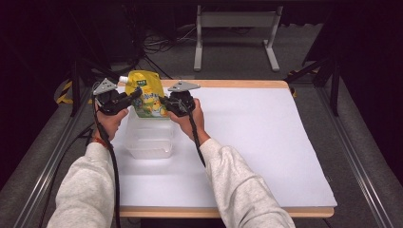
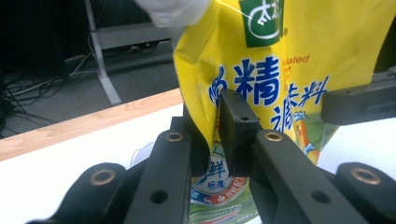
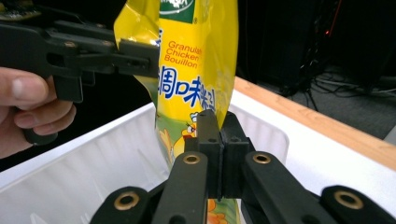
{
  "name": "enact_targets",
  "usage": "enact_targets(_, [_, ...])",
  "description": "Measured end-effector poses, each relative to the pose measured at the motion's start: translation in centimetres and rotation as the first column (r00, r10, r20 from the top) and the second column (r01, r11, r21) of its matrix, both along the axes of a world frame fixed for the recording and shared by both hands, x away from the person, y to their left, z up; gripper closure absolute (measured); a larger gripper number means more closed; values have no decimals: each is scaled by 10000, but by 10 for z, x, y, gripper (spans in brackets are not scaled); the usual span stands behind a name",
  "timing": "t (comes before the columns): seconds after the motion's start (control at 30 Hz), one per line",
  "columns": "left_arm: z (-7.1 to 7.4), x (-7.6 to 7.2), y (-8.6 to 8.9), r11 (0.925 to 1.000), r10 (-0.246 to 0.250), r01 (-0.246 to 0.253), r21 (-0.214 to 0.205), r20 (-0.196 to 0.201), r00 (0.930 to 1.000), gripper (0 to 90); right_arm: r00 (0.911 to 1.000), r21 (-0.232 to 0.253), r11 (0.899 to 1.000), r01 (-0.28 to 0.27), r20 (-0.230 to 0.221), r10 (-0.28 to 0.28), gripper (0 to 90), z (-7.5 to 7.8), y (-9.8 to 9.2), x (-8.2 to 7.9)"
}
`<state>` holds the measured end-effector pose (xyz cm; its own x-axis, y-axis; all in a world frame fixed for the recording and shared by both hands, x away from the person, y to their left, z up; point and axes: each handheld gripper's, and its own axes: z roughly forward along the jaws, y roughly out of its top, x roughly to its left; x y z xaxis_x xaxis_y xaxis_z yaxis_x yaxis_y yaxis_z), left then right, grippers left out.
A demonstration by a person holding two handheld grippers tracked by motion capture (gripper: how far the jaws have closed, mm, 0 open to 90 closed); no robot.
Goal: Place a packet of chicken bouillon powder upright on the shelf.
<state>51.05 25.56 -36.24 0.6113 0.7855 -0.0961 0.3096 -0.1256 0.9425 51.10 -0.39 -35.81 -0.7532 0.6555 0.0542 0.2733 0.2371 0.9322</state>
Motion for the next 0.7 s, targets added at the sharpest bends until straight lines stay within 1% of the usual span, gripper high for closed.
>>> enact_targets(0.03, [0,0,-1,10000,16,-16,86,-11,10000,814,10000,-46,10000,47,-32,-47,894,-1,-1,1])
enact_targets(0.07, [-1,0,-2,9998,-4,5,191,-26,10000,817,10000,-421,9991,63,-73,-66,891,-6,0,2])
enact_targets(0.1, [-4,0,-5,9984,-33,35,569,-34,10000,819,9999,-599,9982,97,-128,-105,889,-8,1,2])
enact_targets(0.13, [-5,1,-6,9975,-39,45,698,-92,10000,820,9997,-808,9967,117,-195,-133,886,-11,2,3])
enact_targets(0.17, [-5,1,-6,9975,-39,45,698,-92,10000,820,9996,-954,9954,119,-226,-141,883,-13,2,3])
enact_targets(0.23, [-9,1,-7,9978,-109,127,656,-281,9995,821,9997,-980,9951,117,-224,-140,882,-15,2,3])
enact_targets(0.27, [-10,2,-7,9971,-150,174,736,-322,9994,821,9996,-1036,9946,87,-259,-114,881,-17,1,4])
enact_targets(0.3, [-11,2,-8,9960,-156,190,868,-396,9991,821,9996,-1082,9941,76,-271,-106,880,-20,0,4])
enact_targets(0.33, [-12,2,-10,9930,-166,210,1158,-387,9991,821,9995,-1130,9936,74,-299,-109,880,-21,0,4])
enact_targets(0.37, [-13,1,-11,9926,-177,231,1189,-463,9988,821,9994,-1206,9927,98,-316,-137,881,-24,1,4])
enact_targets(0.47, [-13,1,-10,9930,-201,258,1150,-506,9985,824,9992,-1127,9936,106,-362,-148,878,-26,-1,4])
enact_targets(0.5, [-14,2,-9,9926,-248,316,1176,-586,9980,827,9993,-1149,9933,122,-341,-162,878,-26,-1,4])
enact_targets(0.53, [-14,2,-10,9911,-112,205,1316,-712,9974,829,9994,-1190,9928,129,-308,-166,878,-27,0,4])
enact_targets(0.57, [-16,2,-11,9865,2,136,1635,-839,9965,831,9992,-1246,9920,176,-322,-218,881,-27,0,3])
enact_targets(0.6, [-18,3,-11,9852,55,96,1709,-876,9961,831,9992,-1326,9910,198,-325,-243,881,-28,0,3])
enact_targets(0.63, [-18,2,-9,9868,31,113,1614,-887,9961,832,9992,-1291,9915,181,-318,-224,879,-29,0,3])
enact_targets(0.7, [-17,0,-10,9844,69,80,1757,-841,9964,832,9993,-1279,9917,141,-332,-185,874,-29,-1,3])
